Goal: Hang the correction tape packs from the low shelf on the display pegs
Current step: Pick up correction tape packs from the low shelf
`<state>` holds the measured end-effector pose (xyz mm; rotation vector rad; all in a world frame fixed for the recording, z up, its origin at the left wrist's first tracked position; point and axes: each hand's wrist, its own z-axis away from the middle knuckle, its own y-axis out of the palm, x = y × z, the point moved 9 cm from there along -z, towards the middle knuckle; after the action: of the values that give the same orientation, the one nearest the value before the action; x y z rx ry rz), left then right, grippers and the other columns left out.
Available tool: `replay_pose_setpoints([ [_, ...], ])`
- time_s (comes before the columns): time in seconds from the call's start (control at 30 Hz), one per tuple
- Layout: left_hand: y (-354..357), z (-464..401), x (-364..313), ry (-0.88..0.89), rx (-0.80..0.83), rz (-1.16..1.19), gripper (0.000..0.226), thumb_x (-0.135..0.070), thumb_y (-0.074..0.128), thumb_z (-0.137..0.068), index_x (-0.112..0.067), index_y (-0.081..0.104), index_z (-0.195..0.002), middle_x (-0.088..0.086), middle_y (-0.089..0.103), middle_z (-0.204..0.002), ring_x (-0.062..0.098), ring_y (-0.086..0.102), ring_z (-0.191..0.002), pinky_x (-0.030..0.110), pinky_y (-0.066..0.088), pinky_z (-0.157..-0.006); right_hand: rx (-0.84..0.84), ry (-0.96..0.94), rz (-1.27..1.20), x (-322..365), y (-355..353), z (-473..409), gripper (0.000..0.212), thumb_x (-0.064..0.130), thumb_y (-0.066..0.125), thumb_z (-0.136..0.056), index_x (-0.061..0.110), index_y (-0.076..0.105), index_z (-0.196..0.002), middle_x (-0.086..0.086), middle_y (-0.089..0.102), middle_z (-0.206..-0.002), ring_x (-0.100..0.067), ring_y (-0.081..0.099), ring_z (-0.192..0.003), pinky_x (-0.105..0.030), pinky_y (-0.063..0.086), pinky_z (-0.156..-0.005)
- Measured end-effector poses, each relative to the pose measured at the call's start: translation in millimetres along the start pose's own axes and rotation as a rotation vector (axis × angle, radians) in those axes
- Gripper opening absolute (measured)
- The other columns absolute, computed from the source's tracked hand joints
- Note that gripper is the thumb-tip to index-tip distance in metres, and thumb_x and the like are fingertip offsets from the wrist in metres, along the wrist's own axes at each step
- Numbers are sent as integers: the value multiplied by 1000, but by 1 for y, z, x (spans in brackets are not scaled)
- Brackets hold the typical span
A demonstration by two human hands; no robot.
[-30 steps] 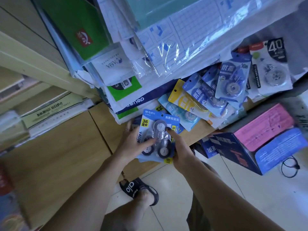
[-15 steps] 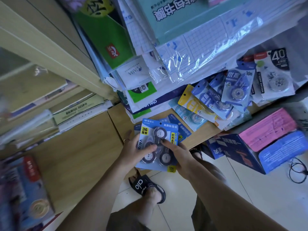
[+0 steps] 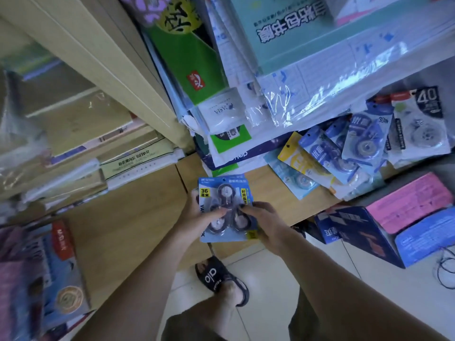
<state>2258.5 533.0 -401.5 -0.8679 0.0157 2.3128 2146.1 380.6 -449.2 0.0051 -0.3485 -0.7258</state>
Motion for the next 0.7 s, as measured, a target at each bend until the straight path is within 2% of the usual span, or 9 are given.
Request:
replay_pose_setpoints([
  [0.1, 2, -18, 9, -14, 41, -114, 85, -7, 86, -84, -26, 28, -143, -7, 59, -129, 19, 61, -121, 25, 54, -87, 13, 41, 29, -24, -2, -6, 59, 26, 86, -79, 14, 53, -127, -15, 72, -117, -34, 74, -106, -46, 61, -84],
  [0.17, 3, -27, 8, -12, 78, -202, 107, -11, 91, -80, -23, 19, -157, -7, 53, -142, 19, 54, -132, 35, 47, -101, 25, 72, 15, -37, 0, -9, 56, 32, 84, -81, 14, 56, -127, -15, 72, -120, -33, 73, -109, -46, 58, -92],
  [0.23, -1, -36, 4, 11, 82, -328, 101, -13, 90, -80, -20, 26, -158, -8, 48, -141, 15, 48, -135, 27, 39, -98, 55, 78, -36, -43, 9, -13, 49, 33, 81, -84, 13, 63, -125, -15, 75, -120, -33, 74, -108, -48, 57, -98],
  [0.3, -8, -46, 4, -3, 84, -464, 99, -21, 92, -79, -16, 31, -157, -1, 41, -150, 16, 40, -141, 26, 36, -103, 53, 85, -64, -49, 19, -17, 66, 42, 86, -71, 16, 64, -127, -12, 77, -119, -31, 75, -108, -45, 59, -95],
  [0.37, -13, -51, 7, -43, 117, -580, 116, -44, 94, -64, -16, 32, -158, 6, 34, -159, 25, 37, -149, 38, 39, -116, 27, 113, -110, -60, 27, -21, 86, 48, 89, -53, 16, 62, -129, -12, 77, -119, -31, 75, -108, -42, 60, -87],
  [0.43, -16, -55, 11, -86, 147, -628, 130, -60, 86, -47, -17, 32, -157, 8, 36, -160, 29, 40, -148, 49, 42, -117, -7, 129, -163, -68, 31, -23, 84, 46, 91, -54, 13, 64, -126, -13, 77, -117, -30, 75, -105, -38, 59, -80],
  [0.57, -16, -58, 14, -101, 170, -604, 109, -38, 92, -74, -14, 27, -158, 1, 38, -154, 23, 38, -147, 35, 41, -107, -37, 154, -224, -76, 29, -20, 72, 40, 91, -58, 9, 70, -119, -15, 79, -113, -26, 74, -90, -30, 54, -69],
  [0.63, -17, -59, 20, -133, 180, -589, 102, -41, 92, -73, -15, 32, -152, -3, 41, -145, 21, 44, -136, 33, 41, -100, -54, 162, -213, -78, 24, -19, 69, 40, 92, -60, 9, 71, -118, -15, 79, -113, -27, 74, -90, -31, 53, -68],
  [0.7, -18, -57, 25, -166, 185, -561, 117, -54, 92, -61, -17, 32, -154, 0, 40, -155, 24, 46, -139, 38, 44, -105, -64, 140, -192, -74, 19, -19, 51, 30, 88, -74, 8, 72, -117, -15, 80, -110, -31, 76, -96, -32, 57, -70],
])
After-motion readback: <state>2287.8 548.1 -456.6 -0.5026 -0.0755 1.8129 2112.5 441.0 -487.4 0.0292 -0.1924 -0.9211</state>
